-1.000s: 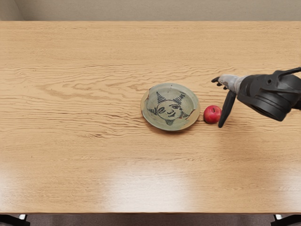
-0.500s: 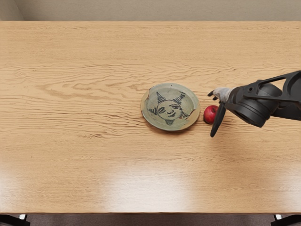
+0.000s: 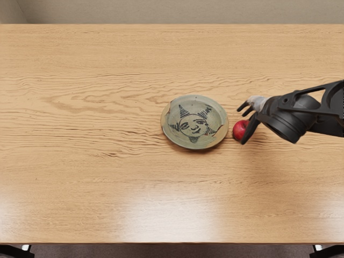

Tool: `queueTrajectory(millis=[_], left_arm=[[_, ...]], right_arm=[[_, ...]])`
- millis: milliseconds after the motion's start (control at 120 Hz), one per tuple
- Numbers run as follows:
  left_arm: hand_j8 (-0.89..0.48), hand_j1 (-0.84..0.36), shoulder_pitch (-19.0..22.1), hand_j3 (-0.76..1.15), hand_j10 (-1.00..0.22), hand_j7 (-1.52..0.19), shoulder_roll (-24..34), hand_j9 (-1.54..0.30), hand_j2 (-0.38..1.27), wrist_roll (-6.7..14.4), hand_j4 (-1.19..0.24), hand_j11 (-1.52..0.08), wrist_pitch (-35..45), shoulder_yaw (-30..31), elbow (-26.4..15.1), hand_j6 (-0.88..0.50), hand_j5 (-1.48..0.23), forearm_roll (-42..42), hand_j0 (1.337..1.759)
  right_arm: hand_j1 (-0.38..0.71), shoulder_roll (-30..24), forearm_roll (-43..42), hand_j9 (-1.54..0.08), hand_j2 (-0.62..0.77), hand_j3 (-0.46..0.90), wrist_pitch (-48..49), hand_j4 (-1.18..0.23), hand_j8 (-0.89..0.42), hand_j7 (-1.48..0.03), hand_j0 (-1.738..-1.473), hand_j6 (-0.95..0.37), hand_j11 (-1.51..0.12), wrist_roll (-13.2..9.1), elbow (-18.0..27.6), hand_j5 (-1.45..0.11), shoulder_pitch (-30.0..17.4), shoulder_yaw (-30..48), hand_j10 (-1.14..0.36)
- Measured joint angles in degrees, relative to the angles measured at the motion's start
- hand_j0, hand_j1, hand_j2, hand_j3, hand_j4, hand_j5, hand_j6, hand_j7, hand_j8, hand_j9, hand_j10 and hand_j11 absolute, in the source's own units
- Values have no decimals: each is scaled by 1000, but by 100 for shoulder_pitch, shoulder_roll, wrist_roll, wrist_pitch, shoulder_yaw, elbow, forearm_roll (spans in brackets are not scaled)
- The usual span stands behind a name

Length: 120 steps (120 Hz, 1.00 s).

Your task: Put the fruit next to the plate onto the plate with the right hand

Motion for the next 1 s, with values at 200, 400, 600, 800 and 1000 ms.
queueTrajectory(millis=[200, 400, 600, 800, 1000], left_arm=[[-243, 58, 3, 0, -243, -316, 0, -316, 49, 0, -243, -316, 0, 0, 0, -244, -316, 0, 1658], [-243, 58, 0, 0, -243, -316, 0, -316, 49, 0, -243, -316, 0, 0, 0, -243, -316, 0, 1658], [-243, 58, 7, 0, -243, -316, 0, -316, 49, 0, -243, -316, 0, 0, 0, -243, -316, 0, 1658], [-243, 58, 7, 0, -243, -316, 0, -316, 49, 0, -243, -316, 0, 0, 0, -243, -316, 0, 1658], [-243, 58, 6, 0, -243, -316, 0, -316, 49, 0, -243, -316, 0, 0, 0, -243, -316, 0, 1658]], right_arm=[[-3, 156, -6, -375, -57, 0, -224, -289, -289, -375, -1658, -289, -375, -81, -76, -375, -120, -2, -289], [18, 287, 15, -398, -61, 0, -297, -307, -307, -398, -1658, -307, -398, -93, -177, -398, -242, -3, -307], [114, 312, 23, -502, -76, 0, -309, -386, -387, -502, -1658, -387, -502, -95, -235, -502, -306, 4, -387], [199, 311, 20, -609, -68, 0, -293, -469, -435, -608, -1657, -434, -609, -95, -288, -608, -351, 7, -468], [249, 296, 18, -766, 65, 0, -247, -571, -394, -752, -1654, -388, -768, -91, -313, -762, -363, 9, -569]])
